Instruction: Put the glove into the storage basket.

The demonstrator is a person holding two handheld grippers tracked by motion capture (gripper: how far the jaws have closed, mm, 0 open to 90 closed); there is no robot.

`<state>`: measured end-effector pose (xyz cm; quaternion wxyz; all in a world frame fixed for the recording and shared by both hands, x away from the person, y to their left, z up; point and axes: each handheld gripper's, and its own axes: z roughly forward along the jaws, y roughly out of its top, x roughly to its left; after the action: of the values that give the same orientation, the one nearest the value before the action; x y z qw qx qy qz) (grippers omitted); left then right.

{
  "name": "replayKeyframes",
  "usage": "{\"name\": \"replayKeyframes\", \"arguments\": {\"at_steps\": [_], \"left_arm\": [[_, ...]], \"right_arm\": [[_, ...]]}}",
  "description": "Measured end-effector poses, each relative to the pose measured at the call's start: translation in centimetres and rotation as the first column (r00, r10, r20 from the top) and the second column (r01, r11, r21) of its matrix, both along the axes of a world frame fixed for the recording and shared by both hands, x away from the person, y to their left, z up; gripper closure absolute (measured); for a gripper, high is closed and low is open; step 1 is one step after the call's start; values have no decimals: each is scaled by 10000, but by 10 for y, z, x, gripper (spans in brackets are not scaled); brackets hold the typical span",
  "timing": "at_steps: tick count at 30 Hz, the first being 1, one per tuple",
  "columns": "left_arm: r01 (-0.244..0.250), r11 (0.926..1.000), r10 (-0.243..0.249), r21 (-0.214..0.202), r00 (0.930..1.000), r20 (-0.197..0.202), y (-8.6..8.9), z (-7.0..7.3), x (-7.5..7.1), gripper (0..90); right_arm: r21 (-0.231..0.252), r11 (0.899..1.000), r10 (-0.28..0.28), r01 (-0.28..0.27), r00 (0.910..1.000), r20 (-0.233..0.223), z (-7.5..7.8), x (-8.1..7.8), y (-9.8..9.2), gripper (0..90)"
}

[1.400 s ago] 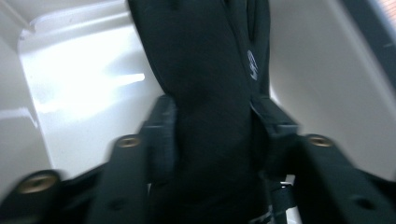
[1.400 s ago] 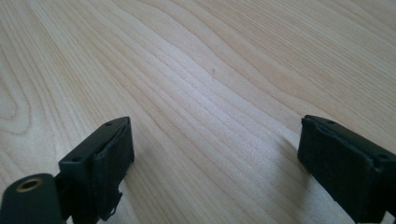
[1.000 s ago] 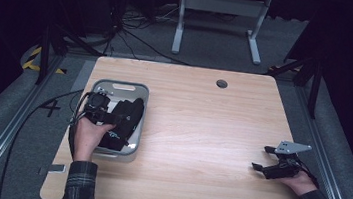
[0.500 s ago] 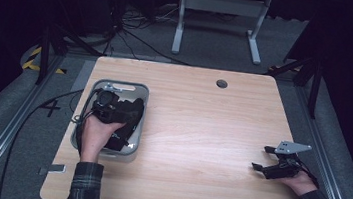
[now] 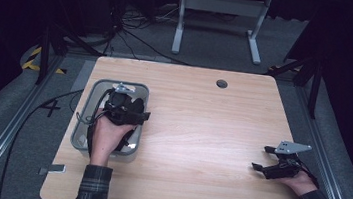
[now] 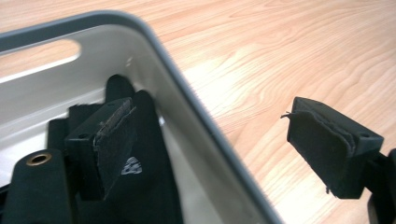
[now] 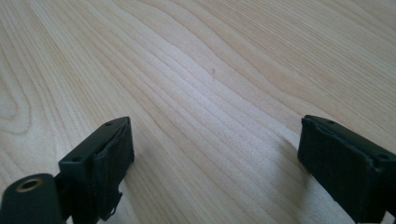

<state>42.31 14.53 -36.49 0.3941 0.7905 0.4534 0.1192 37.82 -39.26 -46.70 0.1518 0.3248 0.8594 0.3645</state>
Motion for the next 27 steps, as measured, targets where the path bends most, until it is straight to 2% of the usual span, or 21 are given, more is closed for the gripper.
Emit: {"name": "replayKeyframes", "arguments": {"at_steps": [6, 12, 15, 17, 18, 22, 27], "left_arm": [[410, 9991, -409, -86, 9990, 154, -20, 3, -4, 159], [872, 9961, -870, -136, 9960, 183, -47, -2, -9, 153], [1012, 9948, -1010, -152, 9948, 151, -54, -4, -10, 153], [1390, 9903, -1389, -8, 9903, 98, -70, -8, -15, 152], [1390, 9903, -1389, -8, 9903, 98, -70, -8, -15, 150], [1763, 9842, -1765, 143, 9843, 74, -92, -14, -22, 149], [1949, 9806, -1952, 193, 9807, 121, -105, -19, -27, 149]], "right_arm": [[-4, 10000, 27, -27, 10000, -2, 0, 0, 0, 111], [-5, 10000, 27, -27, 10000, -3, 0, 0, 0, 111], [-4, 10000, 29, -29, 10000, -3, 0, 0, 0, 111], [-5, 10000, 28, -28, 10000, -5, 0, 0, 0, 111], [-5, 10000, 28, -28, 10000, -5, 0, 0, 0, 111], [-4, 10000, 28, -28, 10000, -6, 0, 0, 0, 111], [-4, 10000, 29, -29, 10000, -8, 0, 0, 0, 111]]}}
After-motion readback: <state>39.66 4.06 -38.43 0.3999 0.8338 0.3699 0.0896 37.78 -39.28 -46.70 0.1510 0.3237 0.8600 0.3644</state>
